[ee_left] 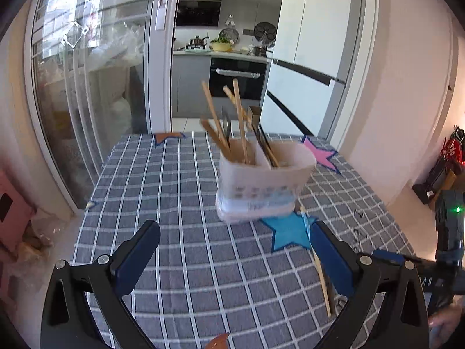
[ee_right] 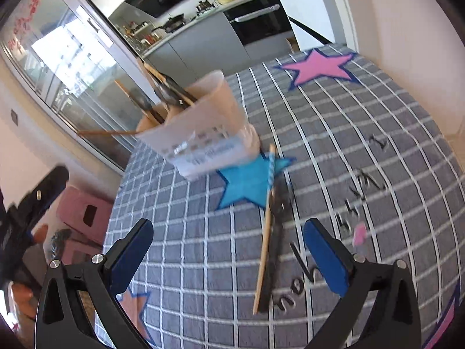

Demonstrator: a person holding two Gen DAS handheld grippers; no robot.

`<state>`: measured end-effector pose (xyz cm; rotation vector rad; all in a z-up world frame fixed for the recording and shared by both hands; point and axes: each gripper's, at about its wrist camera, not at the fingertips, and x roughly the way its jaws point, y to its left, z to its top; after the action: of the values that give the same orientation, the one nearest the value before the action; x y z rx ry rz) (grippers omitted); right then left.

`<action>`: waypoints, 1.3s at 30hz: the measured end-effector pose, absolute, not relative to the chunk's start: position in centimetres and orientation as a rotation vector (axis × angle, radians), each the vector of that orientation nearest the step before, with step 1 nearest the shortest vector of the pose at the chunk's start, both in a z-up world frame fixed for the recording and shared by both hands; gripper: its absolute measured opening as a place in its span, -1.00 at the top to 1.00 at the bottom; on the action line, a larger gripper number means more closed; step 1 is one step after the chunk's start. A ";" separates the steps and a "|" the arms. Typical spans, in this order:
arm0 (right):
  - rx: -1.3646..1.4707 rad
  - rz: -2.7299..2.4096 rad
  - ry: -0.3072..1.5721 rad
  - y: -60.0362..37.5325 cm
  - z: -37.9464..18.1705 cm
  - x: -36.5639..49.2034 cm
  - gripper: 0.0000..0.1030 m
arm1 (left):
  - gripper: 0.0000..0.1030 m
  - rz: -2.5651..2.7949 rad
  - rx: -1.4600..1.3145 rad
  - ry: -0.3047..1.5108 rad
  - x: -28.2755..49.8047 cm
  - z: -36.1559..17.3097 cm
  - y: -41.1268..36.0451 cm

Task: Organize utensils
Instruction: 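Open both tools and move them back over the table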

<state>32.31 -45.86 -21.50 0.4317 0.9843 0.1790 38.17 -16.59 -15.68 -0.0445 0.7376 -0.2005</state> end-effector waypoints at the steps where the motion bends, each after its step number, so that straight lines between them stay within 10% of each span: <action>1: 0.420 0.166 0.996 -45.7 -21.8 31.8 -1.00 | -1.00 -0.195 -0.031 0.760 37.4 -16.5 -16.5; 39: 0.370 -0.068 1.127 -45.0 -25.7 21.9 -1.00 | -1.00 -0.237 0.029 1.000 28.5 -24.5 -15.5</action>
<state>21.85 -44.98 -25.66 0.3698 1.1267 -0.0680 28.46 -15.50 -24.51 0.0291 1.0001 -0.2372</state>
